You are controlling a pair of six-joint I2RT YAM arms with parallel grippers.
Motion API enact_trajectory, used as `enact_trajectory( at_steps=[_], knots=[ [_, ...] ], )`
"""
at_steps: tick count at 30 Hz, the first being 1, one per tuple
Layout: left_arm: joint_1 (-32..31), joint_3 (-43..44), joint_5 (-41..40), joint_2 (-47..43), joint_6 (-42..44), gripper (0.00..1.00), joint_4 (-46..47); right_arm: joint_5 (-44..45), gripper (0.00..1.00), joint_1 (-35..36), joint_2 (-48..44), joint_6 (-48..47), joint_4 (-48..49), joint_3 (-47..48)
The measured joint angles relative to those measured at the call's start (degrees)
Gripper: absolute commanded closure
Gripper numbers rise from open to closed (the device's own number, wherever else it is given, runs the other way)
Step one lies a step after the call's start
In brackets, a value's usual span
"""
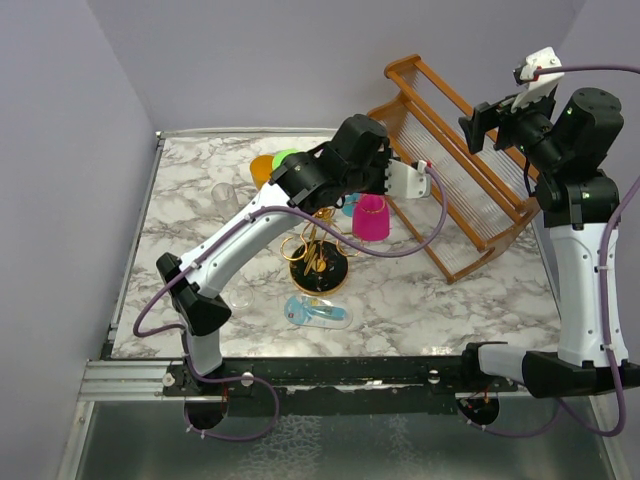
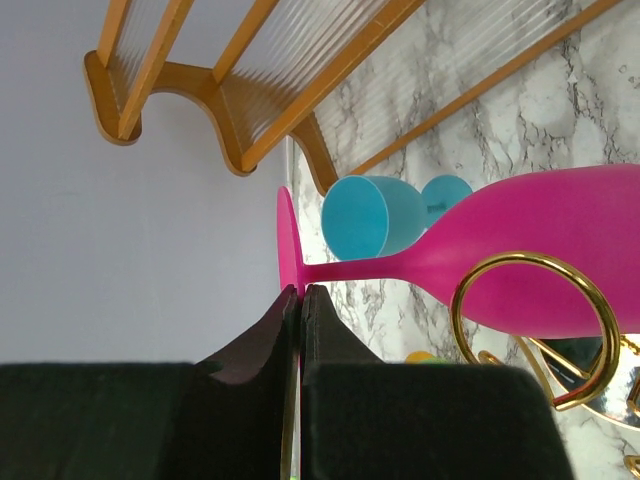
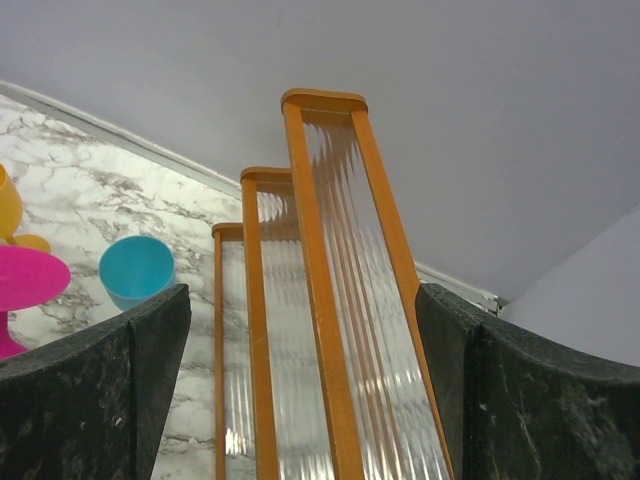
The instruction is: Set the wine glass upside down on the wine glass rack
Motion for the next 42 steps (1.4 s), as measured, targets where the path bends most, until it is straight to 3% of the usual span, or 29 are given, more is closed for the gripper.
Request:
enact_trajectory(
  at_steps=[42],
  knots=[
    [-0.8,-7.6,-14.0,-7.2,-2.0,1.0,-2.6,-3.0,0.06,-0.8,0.0,0.0,0.3,-1.1]
  ],
)
